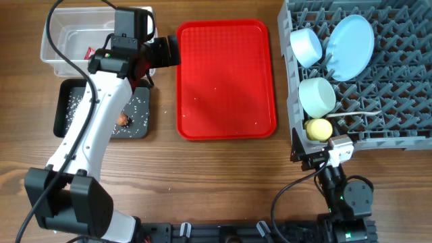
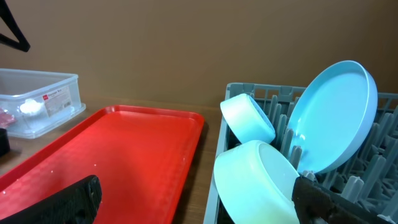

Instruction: Sort waste into correct bins and load items into the dishwasher rack

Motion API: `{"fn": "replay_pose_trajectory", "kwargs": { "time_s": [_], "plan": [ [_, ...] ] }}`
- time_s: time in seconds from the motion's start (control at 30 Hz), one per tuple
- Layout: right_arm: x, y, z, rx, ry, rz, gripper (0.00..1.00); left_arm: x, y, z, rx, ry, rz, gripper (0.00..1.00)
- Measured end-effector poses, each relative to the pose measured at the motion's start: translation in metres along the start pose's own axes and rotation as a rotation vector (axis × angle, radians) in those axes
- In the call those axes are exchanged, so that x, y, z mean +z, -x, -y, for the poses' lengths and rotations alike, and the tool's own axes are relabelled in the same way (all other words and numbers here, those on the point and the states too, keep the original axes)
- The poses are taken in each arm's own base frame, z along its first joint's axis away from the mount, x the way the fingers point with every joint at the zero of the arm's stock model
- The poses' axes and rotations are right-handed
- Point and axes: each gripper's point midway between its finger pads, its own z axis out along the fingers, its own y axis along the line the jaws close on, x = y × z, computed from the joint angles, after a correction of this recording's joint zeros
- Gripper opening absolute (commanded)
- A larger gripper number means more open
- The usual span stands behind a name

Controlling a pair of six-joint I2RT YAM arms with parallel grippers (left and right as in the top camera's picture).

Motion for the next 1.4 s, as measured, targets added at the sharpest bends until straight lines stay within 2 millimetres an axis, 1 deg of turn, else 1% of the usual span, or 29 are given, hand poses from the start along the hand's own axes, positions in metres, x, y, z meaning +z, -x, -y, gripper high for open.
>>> {"fn": "replay_pose_trajectory", "kwargs": {
  "time_s": [0.67, 0.77, 0.8, 0.87, 0.9, 0.97, 1.0, 1.07, 1.17, 1.2, 1.3, 1.33, 1.4],
  "plan": [
    [0.0, 0.0, 0.0, 0.0, 0.0, 0.0, 1.0, 0.0, 0.001, -0.003, -0.002, 0.012, 0.004, 1.0],
    [0.0, 0.0, 0.0, 0.0, 0.0, 0.0, 1.0, -0.002, 0.006, -0.005, -0.007, 0.013, 0.023, 1.0],
    [0.0, 0.0, 0.0, 0.0, 0.0, 0.0, 1.0, -0.004, 0.01, -0.005, -0.007, 0.009, 0.05, 1.0],
    [0.0, 0.0, 0.0, 0.0, 0.0, 0.0, 1.0, -0.015, 0.022, -0.003, -0.009, -0.011, 0.134, 1.0],
    [0.0, 0.0, 0.0, 0.0, 0.0, 0.0, 1.0, -0.028, 0.029, -0.003, -0.012, -0.03, 0.215, 1.0],
    [0.0, 0.0, 0.0, 0.0, 0.0, 0.0, 1.0, -0.049, 0.038, -0.003, -0.015, -0.056, 0.331, 1.0],
    [0.0, 0.0, 0.0, 0.0, 0.0, 0.0, 1.0, -0.059, 0.035, -0.005, -0.018, -0.064, 0.378, 1.0],
    [0.0, 0.0, 0.0, 0.0, 0.0, -0.001, 1.0, -0.075, 0.024, -0.013, -0.024, -0.072, 0.446, 1.0],
    [0.0, 0.0, 0.0, 0.0, 0.0, -0.002, 1.0, -0.092, -0.009, -0.03, -0.037, -0.083, 0.534, 1.0],
    [0.0, 0.0, 0.0, 0.0, 0.0, -0.002, 1.0, -0.096, -0.017, -0.035, -0.04, -0.087, 0.559, 1.0],
    [0.0, 0.0, 0.0, 0.0, 0.0, -0.002, 1.0, -0.104, -0.056, -0.054, -0.054, -0.087, 0.618, 1.0],
    [0.0, 0.0, 0.0, 0.0, 0.0, -0.002, 1.0, -0.106, -0.067, -0.059, -0.059, -0.084, 0.629, 1.0],
    [0.0, 0.0, 0.0, 0.0, 0.0, -0.002, 1.0, -0.105, -0.095, -0.07, -0.068, -0.079, 0.649, 1.0]
  ]
}}
